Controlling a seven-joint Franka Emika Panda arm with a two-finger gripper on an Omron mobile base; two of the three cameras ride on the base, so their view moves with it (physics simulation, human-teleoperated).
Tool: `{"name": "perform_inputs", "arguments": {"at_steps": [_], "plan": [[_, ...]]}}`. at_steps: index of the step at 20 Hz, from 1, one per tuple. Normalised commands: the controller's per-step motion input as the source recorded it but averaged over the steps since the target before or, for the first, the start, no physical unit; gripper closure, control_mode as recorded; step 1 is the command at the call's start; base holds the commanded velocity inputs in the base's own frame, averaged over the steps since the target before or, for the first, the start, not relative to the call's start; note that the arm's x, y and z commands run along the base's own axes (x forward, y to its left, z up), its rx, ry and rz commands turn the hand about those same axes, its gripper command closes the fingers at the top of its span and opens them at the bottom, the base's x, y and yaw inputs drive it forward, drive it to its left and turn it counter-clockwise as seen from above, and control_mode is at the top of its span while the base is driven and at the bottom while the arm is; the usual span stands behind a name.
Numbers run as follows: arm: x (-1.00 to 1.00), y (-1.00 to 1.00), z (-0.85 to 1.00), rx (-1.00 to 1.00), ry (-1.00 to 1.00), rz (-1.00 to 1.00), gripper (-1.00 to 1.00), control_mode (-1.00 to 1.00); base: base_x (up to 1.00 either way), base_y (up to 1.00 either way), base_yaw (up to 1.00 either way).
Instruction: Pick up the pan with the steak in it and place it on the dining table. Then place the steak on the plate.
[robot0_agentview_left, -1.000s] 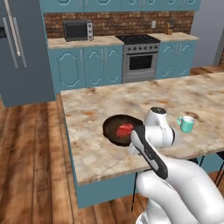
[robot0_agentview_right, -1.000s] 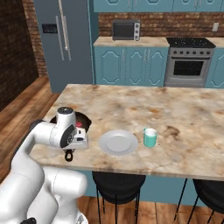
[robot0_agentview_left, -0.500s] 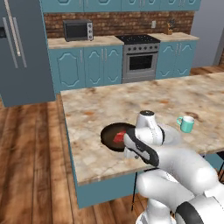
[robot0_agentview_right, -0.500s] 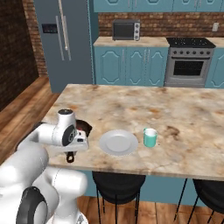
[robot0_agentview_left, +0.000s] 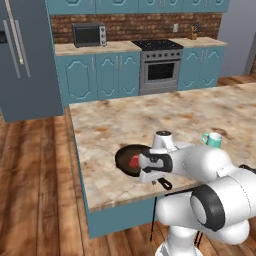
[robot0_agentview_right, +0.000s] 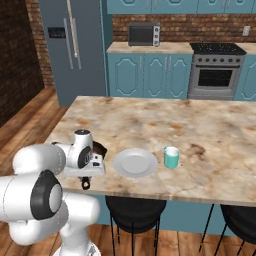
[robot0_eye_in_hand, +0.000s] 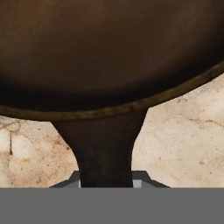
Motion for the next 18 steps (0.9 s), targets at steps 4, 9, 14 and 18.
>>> {"name": "perform_inputs", "arguments": {"at_steps": [4,9,14,18], "plan": [[0.00,-0.04,-0.07,0.01,0.00,0.00,1.00,-1.00,0.00,0.00,0.00],[0.00,0.00,0.00,0.00,0.00,0.00,-1.00,-1.00,0.00,0.00,0.00],[-0.05,0.00,0.04,0.00,-0.01,0.00,-1.00,-1.00,0.00,0.00,0.00],[-0.13,0.00,0.17,0.00,-0.03,-0.03,-1.00,-1.00,0.00,0.00,0.00]]}}
